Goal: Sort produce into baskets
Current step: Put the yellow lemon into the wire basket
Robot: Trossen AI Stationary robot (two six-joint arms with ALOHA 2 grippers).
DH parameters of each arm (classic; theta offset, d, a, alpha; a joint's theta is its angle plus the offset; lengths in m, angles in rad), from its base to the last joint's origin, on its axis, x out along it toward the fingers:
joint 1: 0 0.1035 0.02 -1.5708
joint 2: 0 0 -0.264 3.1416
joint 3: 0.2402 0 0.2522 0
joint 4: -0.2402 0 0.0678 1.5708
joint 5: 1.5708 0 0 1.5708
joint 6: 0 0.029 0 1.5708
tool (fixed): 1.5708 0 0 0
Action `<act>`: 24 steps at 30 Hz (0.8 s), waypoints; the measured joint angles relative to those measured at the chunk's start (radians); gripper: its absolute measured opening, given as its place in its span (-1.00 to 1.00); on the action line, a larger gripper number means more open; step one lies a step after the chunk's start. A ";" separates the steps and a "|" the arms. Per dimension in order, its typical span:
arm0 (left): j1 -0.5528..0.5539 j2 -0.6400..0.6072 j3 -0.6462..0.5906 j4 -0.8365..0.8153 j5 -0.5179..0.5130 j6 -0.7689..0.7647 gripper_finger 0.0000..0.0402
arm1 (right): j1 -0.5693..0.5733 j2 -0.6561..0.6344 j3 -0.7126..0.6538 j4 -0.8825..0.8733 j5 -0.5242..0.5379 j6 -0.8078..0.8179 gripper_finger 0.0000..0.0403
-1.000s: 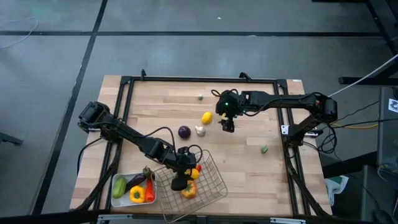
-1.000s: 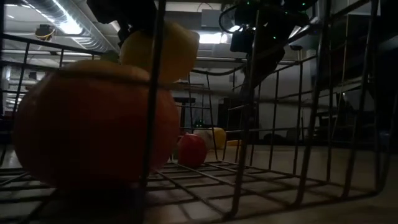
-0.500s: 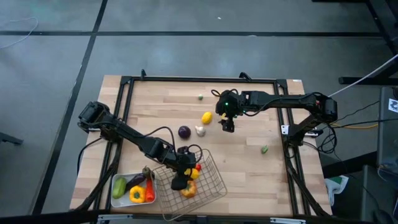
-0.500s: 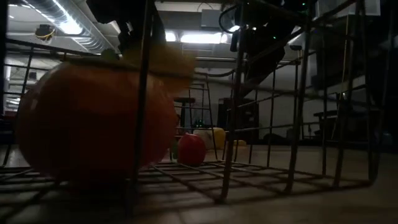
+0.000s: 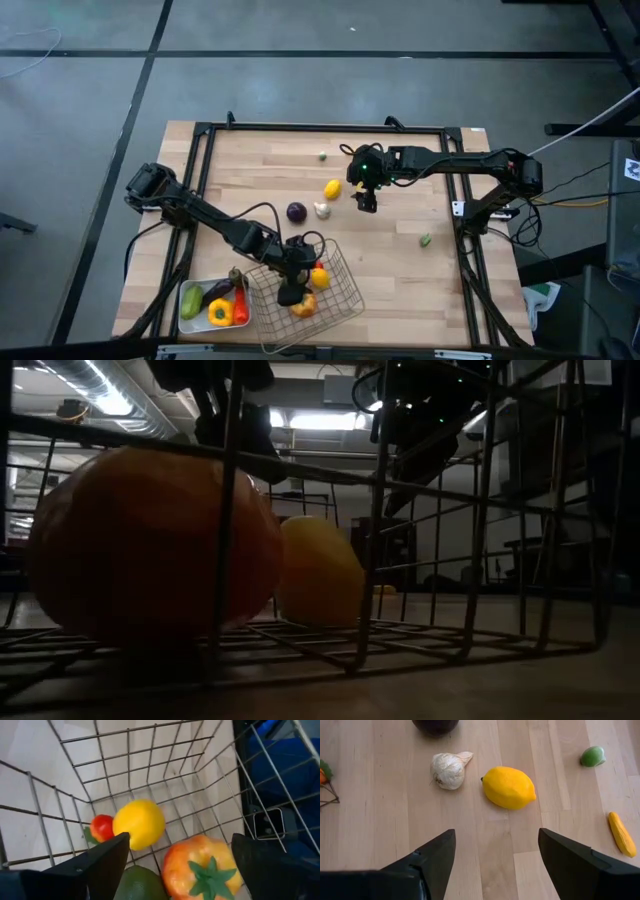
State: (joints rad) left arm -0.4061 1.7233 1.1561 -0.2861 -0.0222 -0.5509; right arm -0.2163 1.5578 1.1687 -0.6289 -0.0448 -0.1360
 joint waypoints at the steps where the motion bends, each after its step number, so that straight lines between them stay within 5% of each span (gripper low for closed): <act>1: 0.000 -0.001 0.000 0.001 0.000 0.008 0.72 | 0.000 0.000 0.000 0.000 0.000 0.000 0.40; 8: -0.001 -0.006 -0.002 0.055 0.007 0.169 0.72 | 0.000 0.000 0.000 0.000 0.000 0.000 0.40; 24: 0.007 -0.073 0.068 0.042 0.002 0.216 0.72 | 0.000 0.000 0.000 0.075 0.000 0.000 0.40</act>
State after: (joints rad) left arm -0.3995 1.6508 1.2243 -0.2445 -0.0198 -0.3346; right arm -0.2161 1.5578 1.1690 -0.5536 -0.0448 -0.1360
